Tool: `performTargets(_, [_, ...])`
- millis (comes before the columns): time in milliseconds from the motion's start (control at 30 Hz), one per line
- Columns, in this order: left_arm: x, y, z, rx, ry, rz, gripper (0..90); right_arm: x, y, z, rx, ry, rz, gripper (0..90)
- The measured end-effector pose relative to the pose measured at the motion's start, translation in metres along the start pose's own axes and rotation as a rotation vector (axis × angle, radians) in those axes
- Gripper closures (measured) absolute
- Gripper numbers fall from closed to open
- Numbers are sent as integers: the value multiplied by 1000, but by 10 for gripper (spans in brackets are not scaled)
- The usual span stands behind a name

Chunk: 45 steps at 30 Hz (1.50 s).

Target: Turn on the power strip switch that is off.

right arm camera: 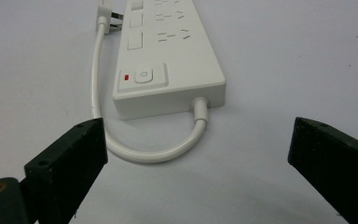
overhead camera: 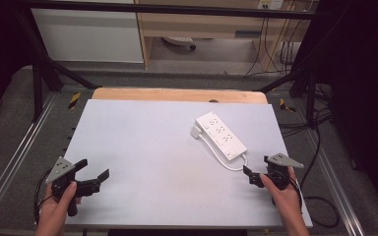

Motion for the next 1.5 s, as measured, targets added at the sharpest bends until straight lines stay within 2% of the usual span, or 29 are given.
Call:
performTargets(433, [0,-1,-1,5,-10,3,63,-3,4,3,-22,0,-15,25])
performTargets(567, [0,-1,0,7,-10,2,63,-4,6,7,-53,8,-15,47])
performTargets(633, [1,-1,0,7,-10,4,63,-5,7,7,-40,15,-21,45])
performTargets(867, [1,-1,0,5,-11,5,62,-8,11,10,-37,19,-45,47])
performTargets(933, [1,-1,1,5,-15,8,63,-11,15,14,-55,21,-58,47])
performTargets(1033, [1,-1,1,6,-15,8,63,-16,19,16,-37,22,-81,45])
performTargets(1167, [1,-1,0,5,-18,8,63,-25,26,18,-62,-17,-128,46])
performTargets(1300, [1,-1,0,5,-16,6,62,-31,26,20,-73,-4,-120,40])
performTargets(1400, [2,-1,1,5,-19,7,62,-35,24,21,-56,18,-122,36])
performTargets(1500, [2,-1,1,5,-17,6,63,-41,21,21,-54,20,-131,36])
Point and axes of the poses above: each handheld gripper's, and its own axes: y roughly backward along the jaws, x roughly out of its underside, z roughly to its left, the point moved 2 cm from there along -y, roughly forward along the jaws, and after that the axes turned 6 degrees about -y, right-handed, at the moved point
